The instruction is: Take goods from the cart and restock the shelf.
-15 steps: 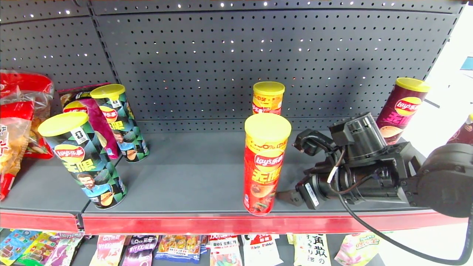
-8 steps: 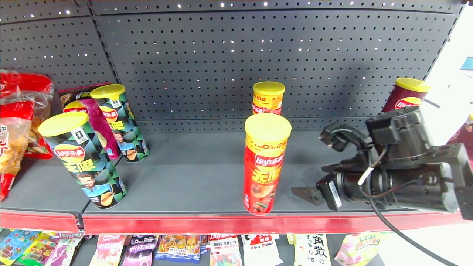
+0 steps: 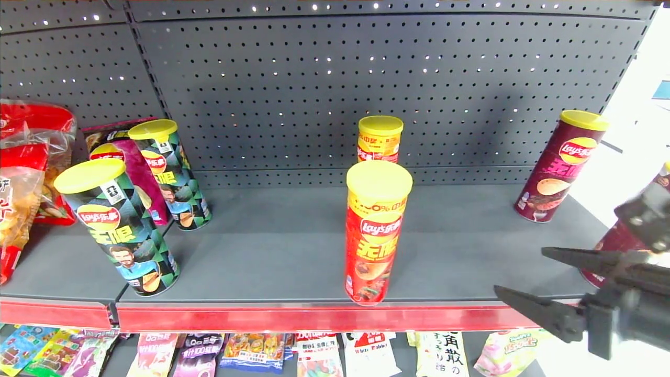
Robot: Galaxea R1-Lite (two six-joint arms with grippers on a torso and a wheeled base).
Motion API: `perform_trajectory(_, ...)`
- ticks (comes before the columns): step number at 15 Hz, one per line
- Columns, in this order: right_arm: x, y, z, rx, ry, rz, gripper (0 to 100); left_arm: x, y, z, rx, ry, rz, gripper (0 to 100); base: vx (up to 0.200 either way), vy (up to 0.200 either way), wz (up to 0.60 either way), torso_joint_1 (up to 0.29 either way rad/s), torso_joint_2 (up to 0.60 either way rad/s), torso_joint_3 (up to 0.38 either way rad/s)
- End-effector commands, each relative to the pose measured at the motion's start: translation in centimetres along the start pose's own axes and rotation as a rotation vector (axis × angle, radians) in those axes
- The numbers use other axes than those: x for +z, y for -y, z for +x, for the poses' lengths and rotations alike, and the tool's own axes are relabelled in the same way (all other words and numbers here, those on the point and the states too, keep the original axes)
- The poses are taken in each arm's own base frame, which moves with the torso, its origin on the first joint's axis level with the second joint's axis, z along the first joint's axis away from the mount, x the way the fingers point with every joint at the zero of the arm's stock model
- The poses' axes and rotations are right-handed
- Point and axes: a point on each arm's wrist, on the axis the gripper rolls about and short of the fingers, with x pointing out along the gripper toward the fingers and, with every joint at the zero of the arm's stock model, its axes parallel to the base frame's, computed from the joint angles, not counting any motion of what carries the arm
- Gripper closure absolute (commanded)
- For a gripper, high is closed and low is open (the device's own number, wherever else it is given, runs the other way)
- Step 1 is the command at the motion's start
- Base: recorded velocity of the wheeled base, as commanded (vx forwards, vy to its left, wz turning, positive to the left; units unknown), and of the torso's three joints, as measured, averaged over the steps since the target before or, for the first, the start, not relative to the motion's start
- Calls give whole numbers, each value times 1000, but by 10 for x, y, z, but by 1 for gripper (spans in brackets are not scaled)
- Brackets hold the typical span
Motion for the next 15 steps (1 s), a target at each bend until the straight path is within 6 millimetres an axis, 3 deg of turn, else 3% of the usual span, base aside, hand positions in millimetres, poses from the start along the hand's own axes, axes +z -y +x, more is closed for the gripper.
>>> perform_trajectory(1, -43, 11, -61, -115, 216, 35, 0, 0, 0, 0, 1, -1, 0, 0, 0, 0, 0, 0, 0, 0)
perform_trajectory(2, -51, 20, -78, -334, 274, 94, 0, 0, 0, 0, 1, -1, 0, 0, 0, 0, 0, 0, 0, 0)
perform_trajectory(3, -56, 25, -82, -457, 281, 126, 0, 0, 0, 0, 1, -1, 0, 0, 0, 0, 0, 0, 0, 0)
perform_trajectory(6, -79, 33, -81, -730, 200, 191, 0, 0, 0, 0, 1, -1, 0, 0, 0, 0, 0, 0, 0, 0)
perform_trajectory(8, -111, 30, -85, -886, 152, 208, 0, 0, 0, 0, 1, -1, 0, 0, 0, 0, 0, 0, 0, 0)
perform_trajectory(10, -141, 16, -91, -851, 206, 97, 0, 0, 0, 0, 1, -1, 0, 0, 0, 0, 0, 0, 0, 0)
perform_trajectory(12, -165, 3, -95, -620, 310, -4, 0, 0, 0, 0, 1, -1, 0, 0, 0, 0, 0, 0, 0, 0)
perform_trajectory(13, -168, -3, -102, -528, 322, -14, 0, 0, 0, 0, 1, -1, 0, 0, 0, 0, 0, 0, 0, 0)
perform_trajectory(15, -172, -4, -102, -536, 371, 28, 0, 0, 0, 0, 1, -1, 0, 0, 0, 0, 0, 0, 0, 0)
